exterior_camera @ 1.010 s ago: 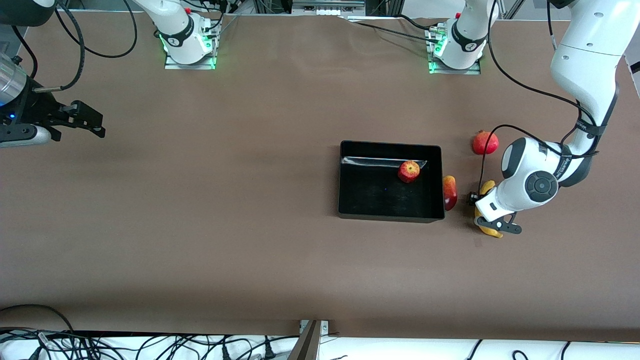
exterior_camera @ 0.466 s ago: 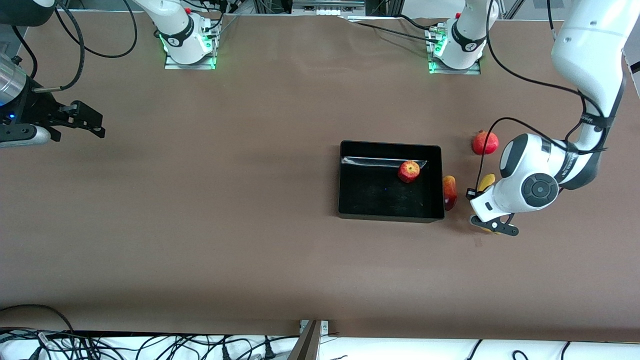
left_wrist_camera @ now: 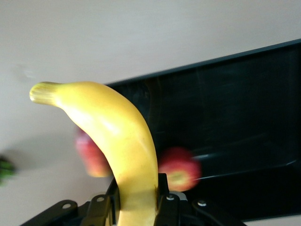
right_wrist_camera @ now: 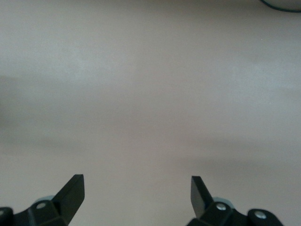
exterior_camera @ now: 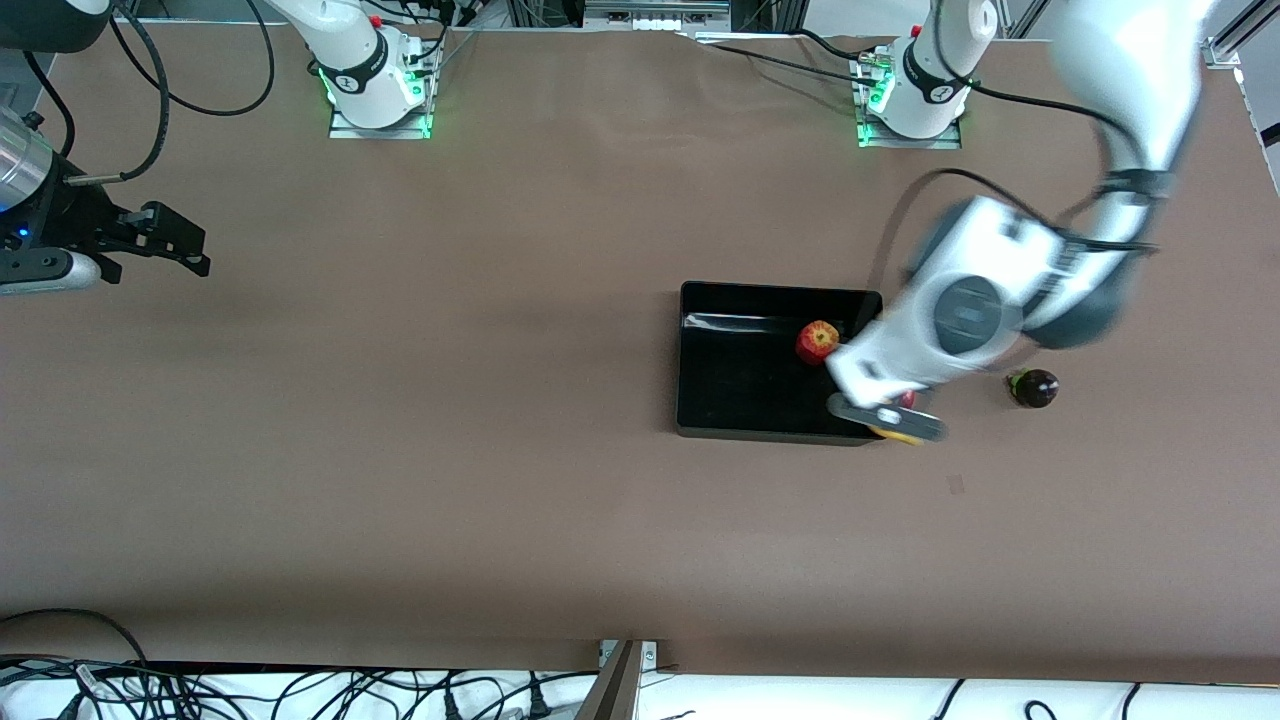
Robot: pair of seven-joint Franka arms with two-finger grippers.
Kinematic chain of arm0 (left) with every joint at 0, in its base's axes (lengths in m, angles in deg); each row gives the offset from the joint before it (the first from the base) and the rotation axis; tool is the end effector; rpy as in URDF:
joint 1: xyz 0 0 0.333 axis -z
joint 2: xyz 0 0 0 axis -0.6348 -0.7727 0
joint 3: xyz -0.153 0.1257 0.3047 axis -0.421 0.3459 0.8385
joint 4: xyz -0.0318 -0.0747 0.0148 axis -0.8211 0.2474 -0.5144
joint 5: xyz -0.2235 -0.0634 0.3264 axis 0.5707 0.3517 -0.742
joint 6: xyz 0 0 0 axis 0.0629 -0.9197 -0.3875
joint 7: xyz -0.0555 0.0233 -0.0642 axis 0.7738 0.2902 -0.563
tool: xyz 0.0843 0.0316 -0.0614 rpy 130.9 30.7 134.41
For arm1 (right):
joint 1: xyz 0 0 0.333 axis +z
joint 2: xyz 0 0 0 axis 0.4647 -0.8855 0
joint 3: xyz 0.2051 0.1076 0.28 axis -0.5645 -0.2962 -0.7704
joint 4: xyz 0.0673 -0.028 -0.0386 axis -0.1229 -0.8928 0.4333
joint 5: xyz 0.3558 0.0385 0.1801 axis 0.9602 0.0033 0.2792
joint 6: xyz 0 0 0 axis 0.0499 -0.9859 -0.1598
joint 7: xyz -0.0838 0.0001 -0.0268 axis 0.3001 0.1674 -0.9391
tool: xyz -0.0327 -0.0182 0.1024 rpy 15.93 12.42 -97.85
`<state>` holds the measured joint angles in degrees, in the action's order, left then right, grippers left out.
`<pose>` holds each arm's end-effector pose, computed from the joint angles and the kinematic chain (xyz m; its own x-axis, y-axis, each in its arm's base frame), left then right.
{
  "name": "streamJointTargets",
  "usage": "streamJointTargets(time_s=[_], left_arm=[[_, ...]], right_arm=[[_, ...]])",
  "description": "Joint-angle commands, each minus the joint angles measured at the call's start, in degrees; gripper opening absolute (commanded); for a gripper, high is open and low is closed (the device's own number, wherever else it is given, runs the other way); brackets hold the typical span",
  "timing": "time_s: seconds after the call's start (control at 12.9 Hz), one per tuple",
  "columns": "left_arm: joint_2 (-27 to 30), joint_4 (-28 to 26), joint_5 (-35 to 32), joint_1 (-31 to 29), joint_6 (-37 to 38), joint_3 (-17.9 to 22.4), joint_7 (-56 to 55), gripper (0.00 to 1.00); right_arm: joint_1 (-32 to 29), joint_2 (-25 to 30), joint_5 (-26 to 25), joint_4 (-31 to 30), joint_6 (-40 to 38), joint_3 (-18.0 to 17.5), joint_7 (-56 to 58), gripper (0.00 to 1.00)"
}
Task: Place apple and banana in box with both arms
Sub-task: 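Carry the banana with the left gripper into the box and release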
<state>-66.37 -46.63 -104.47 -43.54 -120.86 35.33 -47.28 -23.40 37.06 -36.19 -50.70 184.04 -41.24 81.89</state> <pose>0.6422 -0.2726 0.3769 0.9637 -0.1973 -0.1796 -0.2092 -0.9766 -0.0499 0.5856 0.0285 0.6412 0.9948 0.0979 0.0283 0.0979 -0.9952 -0.0012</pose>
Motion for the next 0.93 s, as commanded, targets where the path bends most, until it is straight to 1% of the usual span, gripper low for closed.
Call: streamJointTargets(time_s=[0.0, 0.16, 0.31, 0.39, 0.47, 0.62, 0.85], left_arm=[[-5.7, 0.4, -0.3, 6.3, -6.8, 0.7, -10.9, 0.0], [-9.4, 0.4, -1.0, 8.8, -10.3, 1.6, -12.4, 0.0], [-11.0, 0.1, -1.0, 9.2, -11.1, 1.7, -13.5, 0.0], [-11.0, 0.1, -1.0, 9.2, -11.1, 1.7, -13.5, 0.11], [-11.0, 0.1, -0.9, 8.8, -11.1, 1.7, -13.6, 0.99], [-9.5, 0.8, -0.9, 8.0, -9.5, 1.6, -13.4, 1.0], [-0.5, 1.1, -1.0, 4.4, -2.2, 1.7, -12.8, 1.0]], right_arm=[[-0.2, 0.0, 0.1, 0.6, -0.1, -0.2, 0.0, 1.0], [-0.3, 0.0, 0.1, 0.6, -0.1, -0.2, 0.0, 1.0], [-0.2, 0.0, 0.1, 0.6, -0.1, -0.2, 0.0, 1.0], [-0.2, 0.0, 0.1, 0.6, -0.1, -0.2, 0.0, 1.0], [-0.2, 0.0, 0.1, 0.6, -0.1, -0.2, 0.0, 1.0], [-0.2, 0.0, 0.2, 0.6, -0.1, -0.2, 0.0, 1.0], [-0.2, 0.1, 0.3, 0.6, -0.1, -0.2, 0.0, 1.0]])
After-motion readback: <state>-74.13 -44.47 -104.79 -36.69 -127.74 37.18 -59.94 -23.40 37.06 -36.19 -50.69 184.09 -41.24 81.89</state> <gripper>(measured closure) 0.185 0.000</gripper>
